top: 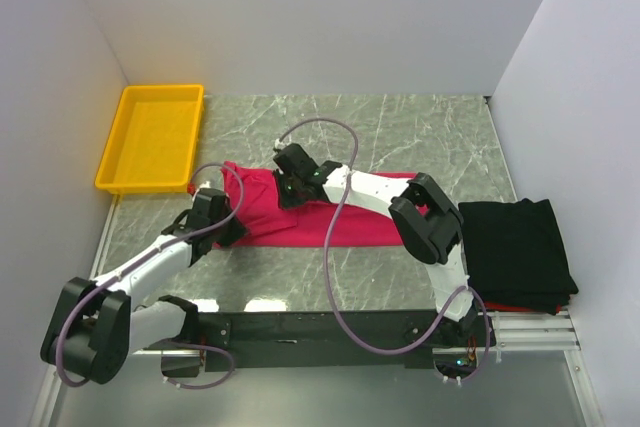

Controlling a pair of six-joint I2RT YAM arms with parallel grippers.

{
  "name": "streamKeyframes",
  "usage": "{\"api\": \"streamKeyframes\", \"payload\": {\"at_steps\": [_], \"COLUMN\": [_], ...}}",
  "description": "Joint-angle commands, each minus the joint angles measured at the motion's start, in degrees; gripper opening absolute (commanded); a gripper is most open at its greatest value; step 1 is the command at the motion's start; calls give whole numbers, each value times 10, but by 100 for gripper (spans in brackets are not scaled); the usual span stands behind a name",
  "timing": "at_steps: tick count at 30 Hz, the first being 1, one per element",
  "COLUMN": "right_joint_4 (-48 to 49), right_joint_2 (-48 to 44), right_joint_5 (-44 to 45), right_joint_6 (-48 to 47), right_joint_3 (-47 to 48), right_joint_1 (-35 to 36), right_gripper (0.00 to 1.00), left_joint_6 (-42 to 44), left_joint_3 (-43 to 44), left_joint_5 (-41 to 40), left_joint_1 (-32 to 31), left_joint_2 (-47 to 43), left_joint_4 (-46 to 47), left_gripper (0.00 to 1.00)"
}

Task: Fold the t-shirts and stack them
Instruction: Fold the tshirt

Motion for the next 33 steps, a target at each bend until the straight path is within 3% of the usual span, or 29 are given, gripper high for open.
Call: {"api": "streamKeyframes", "payload": {"at_steps": [1,6,11,15,18,24,26,33], "right_joint_4": [25,25,-16,-39,-46,-54,-51,-67], "right_joint_2": [-14,2,-16,-68,-108,-183,-205,-180], "right_joint_5": [-7,-8,31,36,36,60,67,86], "right_joint_6": [10,11,-8,-11,-3,4,4,3], "right_joint_3": [-26,-25,6,14,-14,-136,-183,-203], "right_joint_1": [6,11,8,-22,-56,-172,-218,-300], "right_gripper": [18,18,19,19,21,33,36,38], "left_joint_6": [-11,-13,-9,-29,-70,-103,-99,-149], "left_joint_3": [-12,-12,46,76,76,118,129,143], "left_joint_5": [6,14,20,12,4,4,-29,-50], "left_joint_1": [-2,-2,-2,-2,-2,-1,0,9], "left_joint_2": [-29,-43,-87,-106,-91,38,70,203], "left_joint_4": [4,-3,-56,-83,-53,-6,-4,16], "left_gripper": [6,6,8,11,14,14,15,12]}}
